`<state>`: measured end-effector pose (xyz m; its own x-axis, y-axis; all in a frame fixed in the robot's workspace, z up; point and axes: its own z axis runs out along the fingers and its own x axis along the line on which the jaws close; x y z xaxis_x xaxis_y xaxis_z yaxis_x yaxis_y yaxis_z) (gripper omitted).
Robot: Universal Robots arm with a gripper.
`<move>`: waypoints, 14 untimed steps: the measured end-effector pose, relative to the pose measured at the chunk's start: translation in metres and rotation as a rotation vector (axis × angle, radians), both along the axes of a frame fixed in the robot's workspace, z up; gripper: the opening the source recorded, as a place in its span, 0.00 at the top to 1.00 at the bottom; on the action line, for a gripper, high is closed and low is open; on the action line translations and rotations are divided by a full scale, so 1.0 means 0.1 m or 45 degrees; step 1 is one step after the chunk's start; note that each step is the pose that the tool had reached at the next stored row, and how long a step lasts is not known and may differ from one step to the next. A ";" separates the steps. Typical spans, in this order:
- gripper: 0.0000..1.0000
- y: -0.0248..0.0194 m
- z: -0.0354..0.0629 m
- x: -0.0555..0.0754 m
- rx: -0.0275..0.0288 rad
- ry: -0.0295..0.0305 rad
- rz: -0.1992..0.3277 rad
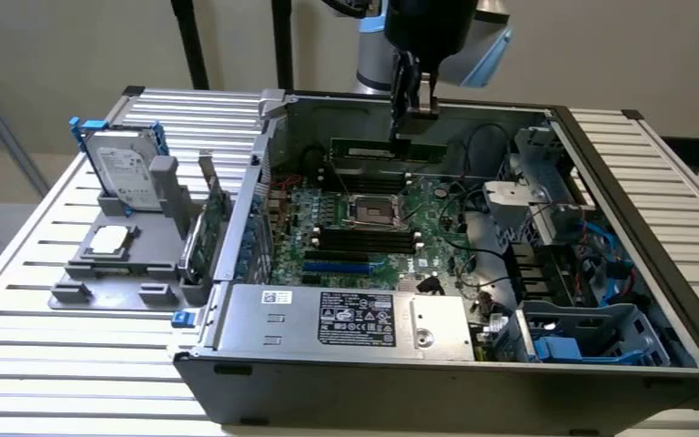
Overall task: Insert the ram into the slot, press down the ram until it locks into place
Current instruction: 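Insert the ram into the slot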
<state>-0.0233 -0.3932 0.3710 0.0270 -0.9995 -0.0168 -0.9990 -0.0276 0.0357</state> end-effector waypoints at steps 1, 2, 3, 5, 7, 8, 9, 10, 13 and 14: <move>0.87 0.000 -0.018 0.00 0.0000 -0.0001 0.000; 0.87 0.000 -0.036 -0.01 0.0001 -0.0002 0.000; 0.87 0.000 -0.054 -0.02 0.0000 -0.0002 0.000; 0.87 0.000 -0.090 -0.03 0.0000 -0.0002 0.000; 0.87 0.000 -0.127 -0.03 0.0001 -0.0003 0.000; 0.87 0.000 -0.145 -0.03 0.0000 -0.0003 0.000; 0.87 0.000 -0.163 -0.03 -0.0001 -0.0002 0.000; 0.87 0.000 -0.181 -0.03 -0.0001 -0.0002 0.000; 0.87 0.000 -0.236 -0.04 0.0001 -0.0003 0.000; 0.87 -0.001 -0.253 -0.04 0.0000 -0.0002 0.000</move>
<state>-0.0268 -0.3933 0.3456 0.0269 -0.9995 -0.0168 -0.9990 -0.0275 0.0355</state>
